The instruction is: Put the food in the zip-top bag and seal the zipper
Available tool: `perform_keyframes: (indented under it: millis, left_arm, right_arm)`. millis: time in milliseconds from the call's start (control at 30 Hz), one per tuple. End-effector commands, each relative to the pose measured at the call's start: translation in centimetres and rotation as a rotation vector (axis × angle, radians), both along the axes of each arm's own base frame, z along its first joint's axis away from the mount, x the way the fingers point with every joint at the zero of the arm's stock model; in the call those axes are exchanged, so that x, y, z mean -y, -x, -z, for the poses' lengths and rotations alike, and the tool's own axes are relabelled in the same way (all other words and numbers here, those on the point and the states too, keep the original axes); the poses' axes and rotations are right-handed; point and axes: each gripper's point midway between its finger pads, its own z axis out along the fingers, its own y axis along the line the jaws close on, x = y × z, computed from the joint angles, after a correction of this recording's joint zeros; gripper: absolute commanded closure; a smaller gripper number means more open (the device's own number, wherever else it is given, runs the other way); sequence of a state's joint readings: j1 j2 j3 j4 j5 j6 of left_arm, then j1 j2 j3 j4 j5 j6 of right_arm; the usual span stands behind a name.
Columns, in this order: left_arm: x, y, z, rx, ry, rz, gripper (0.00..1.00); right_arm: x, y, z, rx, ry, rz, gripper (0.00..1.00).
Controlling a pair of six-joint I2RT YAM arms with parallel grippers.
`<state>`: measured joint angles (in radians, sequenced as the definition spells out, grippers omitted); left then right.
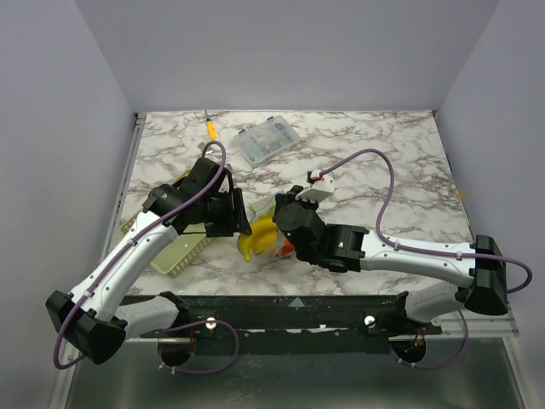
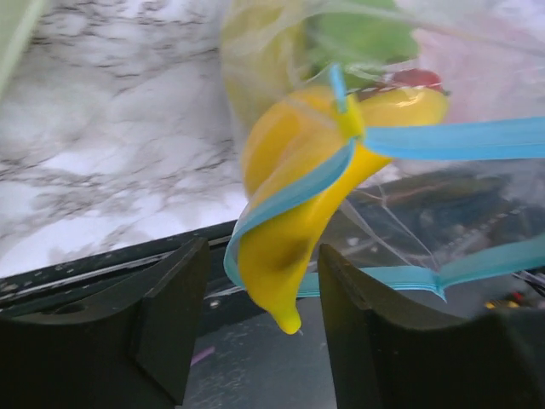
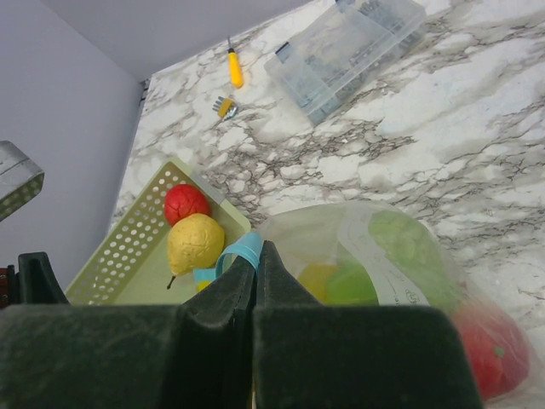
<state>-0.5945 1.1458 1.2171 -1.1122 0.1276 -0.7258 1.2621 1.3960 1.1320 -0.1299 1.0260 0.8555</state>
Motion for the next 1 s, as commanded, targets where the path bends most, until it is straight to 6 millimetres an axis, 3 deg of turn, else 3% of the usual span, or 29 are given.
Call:
perform_keyframes:
  millis: [0,233,367,433,500,600,700,800,967]
  left_arm:
    - [3.8,0.3,-1.8,-0.016,0.254,0.111,0.42]
    - [3.4,1.9,-0.5,-0.026,0.266,0.174,0.47]
    - [3.5,3.4,0.3,-0.053,0.302,0.224,0.61]
    - [3.4,3.7,0.3,-0.040,0.310,0.233,0.60]
    - [2.8,3.7,0.0,0.008,0.292,0.230,0.50]
    - [2.0,3.5,-1.1,0.092,0.276,0.233,0.41]
    - [2.5,3.7,-3.4,0.169,0.327,0.288,0.41]
    - [3.6,4.2,-5.5,0.214,0.399,0.390,0.49]
    - [4.4,4.6,-6.1,0.234,0.401,0.482,0.59]
  right_arm:
    - [0.1,0.0,-2.5,0.042,-0.088,0.006,0.99]
    - [0.5,0.1,-2.6,0.045,-0.090,0.012,0.99]
    - [0.7,0.1,-2.4,0.045,-0.092,0.014,0.99]
    - [0.6,0.0,-2.3,0.044,-0.090,0.016,0.99]
    - [0.6,0.0,-2.1,0.042,-0.085,0.015,0.99]
    - [0.5,0.1,-1.9,0.039,-0.084,0.011,0.99]
    - [0.5,0.1,-1.9,0.038,-0.078,0.007,0.99]
    - [0.5,0.2,-2.1,0.038,-0.080,0.001,0.99]
    - [0.7,0.2,-2.6,0.046,-0.084,0.005,0.99]
